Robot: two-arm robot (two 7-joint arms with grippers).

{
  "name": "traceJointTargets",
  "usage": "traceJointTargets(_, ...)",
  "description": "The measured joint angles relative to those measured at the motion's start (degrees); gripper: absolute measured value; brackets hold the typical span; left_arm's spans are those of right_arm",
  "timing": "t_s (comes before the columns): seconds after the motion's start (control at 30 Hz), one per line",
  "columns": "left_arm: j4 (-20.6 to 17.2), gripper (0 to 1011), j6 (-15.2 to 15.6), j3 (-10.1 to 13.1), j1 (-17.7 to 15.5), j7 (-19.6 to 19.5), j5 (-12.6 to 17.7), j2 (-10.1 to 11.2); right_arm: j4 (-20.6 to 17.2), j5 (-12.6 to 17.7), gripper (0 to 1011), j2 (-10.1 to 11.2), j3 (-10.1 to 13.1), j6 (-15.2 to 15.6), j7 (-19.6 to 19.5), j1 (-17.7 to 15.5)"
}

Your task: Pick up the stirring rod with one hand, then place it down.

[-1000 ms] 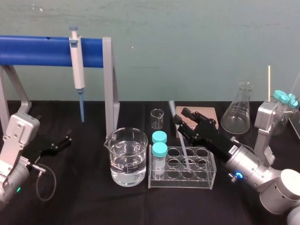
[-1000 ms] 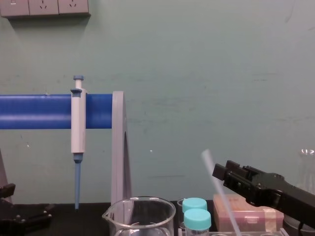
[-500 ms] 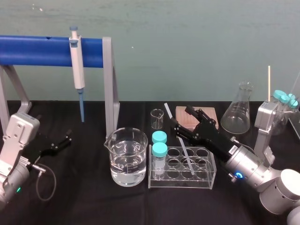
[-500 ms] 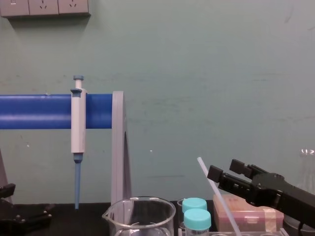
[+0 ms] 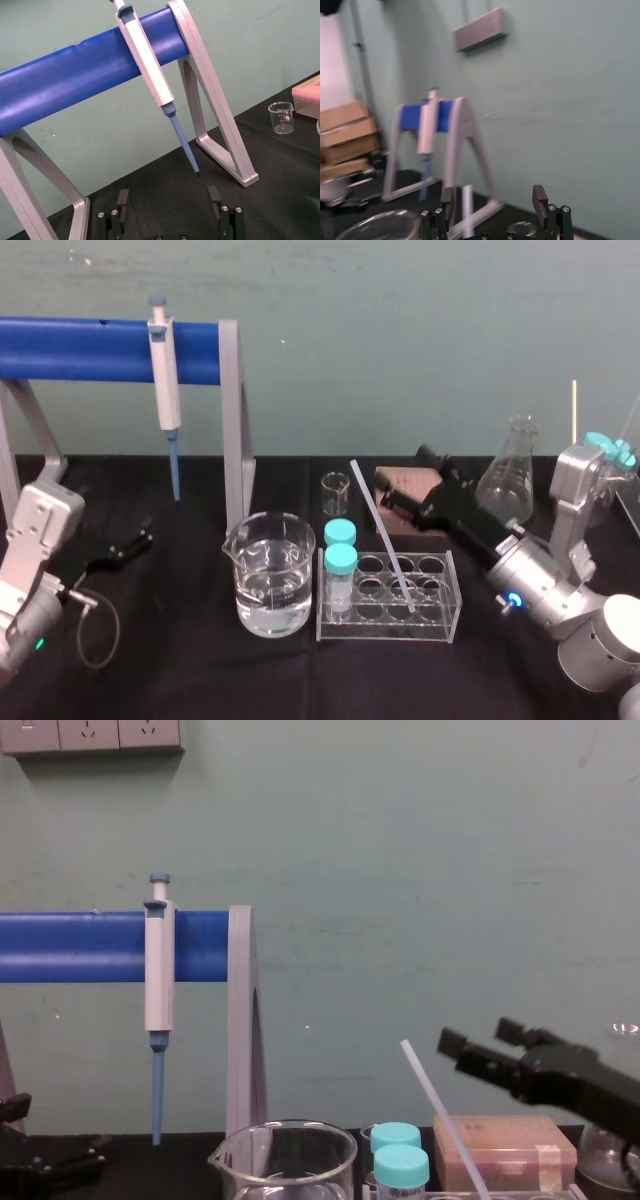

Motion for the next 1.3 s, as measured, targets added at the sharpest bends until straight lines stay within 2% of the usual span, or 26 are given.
traceJointTargets(0.1,0.0,1000,0.0,0.0,0.0,0.0,0.0,0.0,-4.8,-3.6,1003,0.2,2.1,-0.5,-8.2,-2.8)
traceJointTargets(0.13,0.0,1000,0.0,0.0,0.0,0.0,0.0,0.0,-4.8,-3.6,1003,0.2,2.1,-0.5,-8.2,-2.8)
traceJointTargets(0.23,0.0,1000,0.0,0.0,0.0,0.0,0.0,0.0,-8.8,-6.9,1003,0.3,4.3,0.1,-15.7,-5.6)
traceJointTargets(0.27,0.0,1000,0.0,0.0,0.0,0.0,0.0,0.0,-8.8,-6.9,1003,0.3,4.3,0.1,-15.7,-5.6)
traceJointTargets(0.37,0.0,1000,0.0,0.0,0.0,0.0,0.0,0.0,-11.3,-9.6,1003,0.5,6.0,2.8,-21.7,-8.2)
traceJointTargets(0.47,0.0,1000,0.0,0.0,0.0,0.0,0.0,0.0,-11.9,-11.3,1003,0.7,6.8,5.3,-24.4,-9.5)
traceJointTargets(0.6,0.0,1000,0.0,0.0,0.0,0.0,0.0,0.0,-11.7,-12.4,1003,0.7,7.3,8.0,-26.1,-10.3)
traceJointTargets(0.83,0.0,1000,0.0,0.0,0.0,0.0,0.0,0.0,-10.0,-13.9,1003,0.6,7.4,11.0,-26.7,-10.5)
traceJointTargets(1.3,0.0,1000,0.0,0.0,0.0,0.0,0.0,0.0,-10.4,-13.7,1003,0.6,7.5,10.6,-26.6,-10.5)
